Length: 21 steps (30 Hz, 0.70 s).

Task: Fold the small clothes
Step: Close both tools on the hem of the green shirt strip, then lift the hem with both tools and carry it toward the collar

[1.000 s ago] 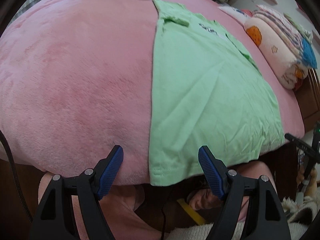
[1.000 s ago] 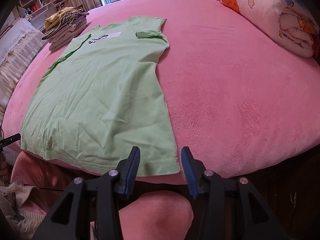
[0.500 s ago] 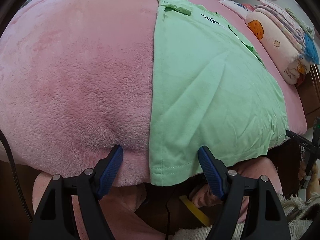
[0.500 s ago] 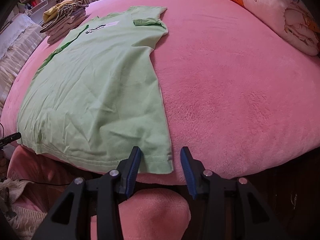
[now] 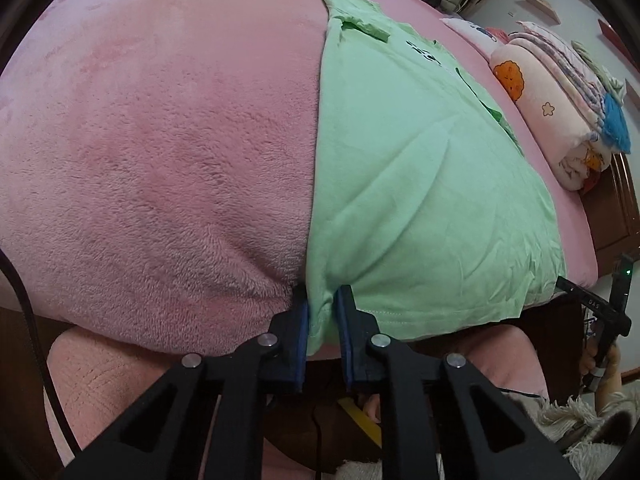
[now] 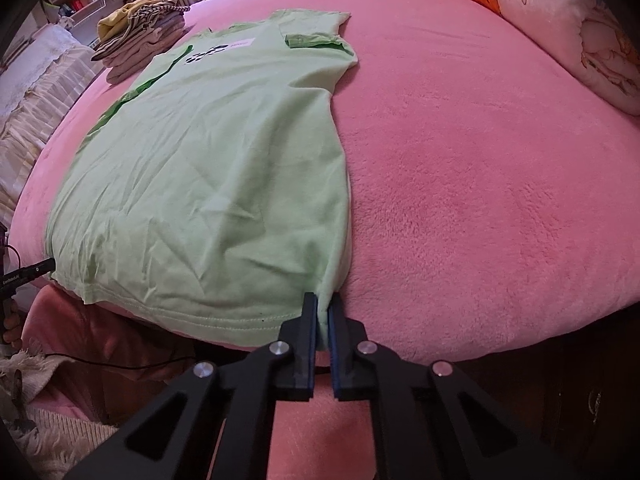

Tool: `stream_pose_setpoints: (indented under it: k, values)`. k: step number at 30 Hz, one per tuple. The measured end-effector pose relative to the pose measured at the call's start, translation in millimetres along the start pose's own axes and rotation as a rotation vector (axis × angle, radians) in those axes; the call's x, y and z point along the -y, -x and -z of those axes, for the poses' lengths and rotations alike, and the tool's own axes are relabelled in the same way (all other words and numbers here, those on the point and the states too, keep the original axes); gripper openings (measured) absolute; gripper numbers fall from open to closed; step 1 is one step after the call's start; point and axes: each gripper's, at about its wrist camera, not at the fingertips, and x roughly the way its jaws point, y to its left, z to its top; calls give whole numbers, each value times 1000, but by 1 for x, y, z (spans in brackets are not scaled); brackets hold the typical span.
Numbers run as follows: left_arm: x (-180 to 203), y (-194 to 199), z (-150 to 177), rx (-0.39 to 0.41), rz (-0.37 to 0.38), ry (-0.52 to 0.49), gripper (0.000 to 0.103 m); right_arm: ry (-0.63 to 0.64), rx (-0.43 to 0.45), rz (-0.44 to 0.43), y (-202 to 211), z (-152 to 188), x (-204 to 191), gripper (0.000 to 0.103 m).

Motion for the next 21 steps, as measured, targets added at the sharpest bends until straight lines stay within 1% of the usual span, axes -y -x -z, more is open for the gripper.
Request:
stream_pose_setpoints:
  k: [7, 9, 10, 14, 17, 20, 21]
  values:
    - [1, 15, -3, 20, 23, 6, 6, -21, 47, -18, 26, 3, -1, 4]
    - [1, 24, -4, 42, 47, 0, 4, -17, 65, -26, 37, 4, -3, 4]
    - [3, 32, -5, 67, 66, -6, 4, -14, 74, -26, 42, 4, -4, 4]
    - [10, 49, -7, 118, 101, -30, 4, -16, 104, -38, 60, 3, -9, 4]
    - [11, 48, -8, 114, 96, -36, 4, -11, 117, -25, 65, 3, -12, 4]
    - [4, 38, -7, 79, 82, -12, 4, -8, 99, 8, 58, 1, -15, 4]
    - [2, 33, -6, 67, 62, -1, 5, -7, 94, 15, 57, 2, -17, 4]
